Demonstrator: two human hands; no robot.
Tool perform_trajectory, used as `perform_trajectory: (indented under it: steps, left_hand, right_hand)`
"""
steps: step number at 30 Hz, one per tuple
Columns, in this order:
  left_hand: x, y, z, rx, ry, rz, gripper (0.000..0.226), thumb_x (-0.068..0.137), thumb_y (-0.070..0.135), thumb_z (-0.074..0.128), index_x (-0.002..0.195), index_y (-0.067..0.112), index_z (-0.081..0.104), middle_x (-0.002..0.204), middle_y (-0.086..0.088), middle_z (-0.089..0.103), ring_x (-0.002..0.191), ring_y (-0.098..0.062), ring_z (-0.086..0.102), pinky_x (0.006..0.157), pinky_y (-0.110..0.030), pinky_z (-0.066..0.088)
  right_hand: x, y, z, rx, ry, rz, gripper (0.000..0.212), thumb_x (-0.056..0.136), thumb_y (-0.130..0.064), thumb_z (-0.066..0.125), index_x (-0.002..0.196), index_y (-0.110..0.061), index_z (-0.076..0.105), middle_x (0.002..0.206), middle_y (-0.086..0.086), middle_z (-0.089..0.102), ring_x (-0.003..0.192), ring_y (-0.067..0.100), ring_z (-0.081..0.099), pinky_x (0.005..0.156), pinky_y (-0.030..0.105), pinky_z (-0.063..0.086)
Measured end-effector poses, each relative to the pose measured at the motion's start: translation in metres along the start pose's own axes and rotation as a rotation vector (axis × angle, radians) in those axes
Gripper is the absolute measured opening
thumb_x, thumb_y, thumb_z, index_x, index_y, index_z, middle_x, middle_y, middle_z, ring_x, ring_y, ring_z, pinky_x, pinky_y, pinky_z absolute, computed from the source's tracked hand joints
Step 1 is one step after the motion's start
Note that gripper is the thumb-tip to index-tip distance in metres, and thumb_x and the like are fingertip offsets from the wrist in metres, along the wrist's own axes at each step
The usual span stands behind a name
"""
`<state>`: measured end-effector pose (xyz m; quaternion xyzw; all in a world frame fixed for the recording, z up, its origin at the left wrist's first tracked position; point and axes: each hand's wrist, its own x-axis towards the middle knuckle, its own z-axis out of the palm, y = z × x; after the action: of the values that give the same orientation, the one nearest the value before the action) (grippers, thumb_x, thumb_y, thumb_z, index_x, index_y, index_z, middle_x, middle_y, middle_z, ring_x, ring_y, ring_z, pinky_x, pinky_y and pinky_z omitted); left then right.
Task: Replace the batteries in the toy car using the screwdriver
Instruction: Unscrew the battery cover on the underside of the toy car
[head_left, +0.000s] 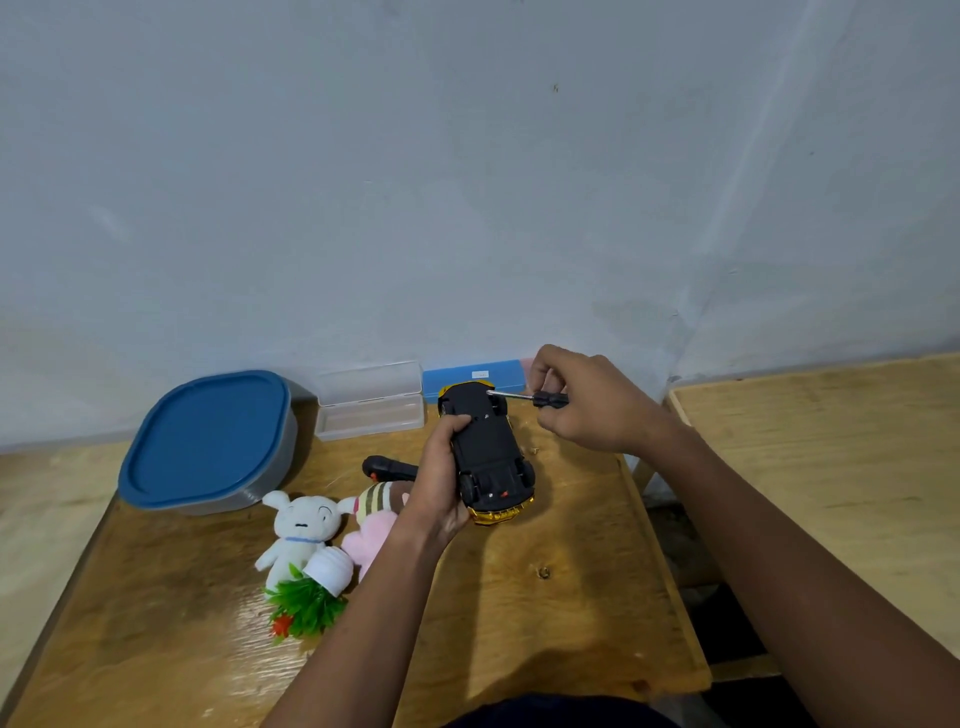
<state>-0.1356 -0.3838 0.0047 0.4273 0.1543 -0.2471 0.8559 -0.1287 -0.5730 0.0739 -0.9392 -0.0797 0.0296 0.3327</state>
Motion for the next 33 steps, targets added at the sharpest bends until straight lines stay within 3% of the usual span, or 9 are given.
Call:
perform_trajectory:
  steps: [4,8,12,16,21,26,33]
  left_hand:
    - [0.0,-0.003,0.001,0.017,-0.026,-0.003,0.035,0.097,0.026,0.045,0.115,0.001,0.061,0.098,-0.02,0.065,0.083,-0.032,0.062,0.072,-0.04,0.058]
    - [-0.001,-0.005,0.002,0.08,-0.074,-0.006,0.033,0.1,0.023,0.04,0.111,0.003,0.064,0.089,-0.017,0.07,0.075,-0.028,0.067,0.067,-0.038,0.059]
    - [-0.003,-0.005,0.001,0.143,-0.076,0.0,0.033,0.1,0.024,0.041,0.116,0.004,0.063,0.092,-0.017,0.07,0.08,-0.029,0.066,0.072,-0.039,0.058]
    - [-0.003,-0.005,0.003,0.178,-0.058,0.002,0.038,0.099,0.026,0.044,0.123,0.002,0.06,0.092,-0.017,0.069,0.078,-0.029,0.067,0.072,-0.04,0.057]
    - [0.001,-0.009,0.001,0.189,-0.032,-0.002,0.048,0.096,0.03,0.049,0.133,-0.001,0.055,0.099,-0.02,0.067,0.086,-0.032,0.066,0.084,-0.045,0.053]
    - [0.003,-0.012,0.0,0.212,-0.039,-0.004,0.037,0.1,0.027,0.044,0.124,0.002,0.059,0.097,-0.017,0.067,0.081,-0.027,0.067,0.074,-0.038,0.056]
    - [0.01,-0.02,-0.003,0.214,-0.019,-0.044,0.041,0.099,0.029,0.047,0.129,0.003,0.059,0.103,-0.019,0.069,0.085,-0.029,0.069,0.075,-0.04,0.058]
  right_hand:
    - [-0.004,0.0,0.027,0.145,0.053,0.048,0.017,0.079,-0.018,0.073,0.091,-0.023,0.062,0.07,-0.01,0.062,0.068,0.007,0.058,0.068,0.034,0.05]
    - [-0.006,0.003,0.048,0.232,0.132,0.067,0.009,0.079,-0.023,0.078,0.088,-0.027,0.076,0.083,-0.008,0.072,0.082,0.01,0.065,0.077,0.034,0.054]
    - [-0.005,0.0,0.053,0.234,0.186,0.056,0.011,0.08,-0.023,0.078,0.091,-0.023,0.08,0.085,-0.008,0.076,0.083,0.009,0.068,0.076,0.03,0.054]
    - [-0.004,0.001,0.053,0.187,0.189,0.04,0.008,0.081,-0.025,0.078,0.089,-0.024,0.08,0.083,-0.006,0.076,0.078,0.01,0.067,0.071,0.03,0.055]
    - [-0.003,0.006,0.055,0.142,0.198,0.025,0.005,0.084,-0.025,0.074,0.084,-0.024,0.08,0.077,-0.006,0.074,0.073,0.01,0.065,0.065,0.028,0.05]
    - [-0.003,0.014,0.063,0.067,0.211,-0.036,0.01,0.088,-0.023,0.068,0.082,-0.022,0.075,0.072,-0.007,0.068,0.068,0.012,0.06,0.059,0.03,0.045]
    - [-0.012,0.031,0.076,0.106,0.245,-0.112,0.01,0.092,-0.023,0.059,0.085,-0.021,0.065,0.078,-0.008,0.061,0.074,0.012,0.056,0.064,0.037,0.049]
